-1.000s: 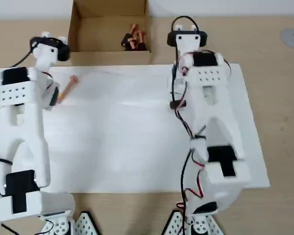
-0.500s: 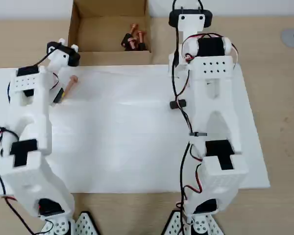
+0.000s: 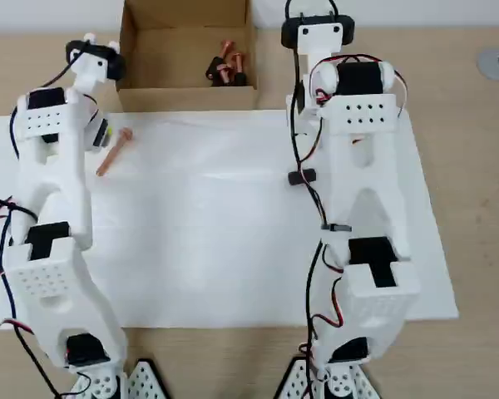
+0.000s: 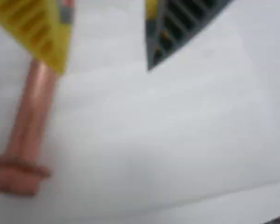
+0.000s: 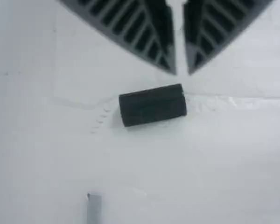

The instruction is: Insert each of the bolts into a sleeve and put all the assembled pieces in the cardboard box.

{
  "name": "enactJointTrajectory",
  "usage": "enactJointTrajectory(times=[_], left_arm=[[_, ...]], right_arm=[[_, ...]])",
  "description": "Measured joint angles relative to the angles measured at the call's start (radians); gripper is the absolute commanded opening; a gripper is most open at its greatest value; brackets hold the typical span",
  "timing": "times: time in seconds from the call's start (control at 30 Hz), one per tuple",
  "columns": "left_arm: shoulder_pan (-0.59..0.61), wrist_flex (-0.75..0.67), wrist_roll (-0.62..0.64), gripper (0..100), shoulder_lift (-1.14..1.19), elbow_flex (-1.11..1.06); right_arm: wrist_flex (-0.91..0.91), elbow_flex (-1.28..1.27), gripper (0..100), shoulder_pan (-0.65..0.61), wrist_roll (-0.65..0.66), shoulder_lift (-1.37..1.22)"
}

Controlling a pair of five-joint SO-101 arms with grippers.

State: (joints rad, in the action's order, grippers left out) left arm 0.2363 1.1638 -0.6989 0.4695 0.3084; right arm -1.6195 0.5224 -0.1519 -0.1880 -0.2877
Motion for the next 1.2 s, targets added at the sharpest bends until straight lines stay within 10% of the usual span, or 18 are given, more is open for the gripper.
enactJointTrajectory(times=[1.2], left_arm=[[-0.098,0.146,0.055,14,0.42,0.479]], right_arm=[[0.023,0.002,1.3,0.06,0.028,-0.066]])
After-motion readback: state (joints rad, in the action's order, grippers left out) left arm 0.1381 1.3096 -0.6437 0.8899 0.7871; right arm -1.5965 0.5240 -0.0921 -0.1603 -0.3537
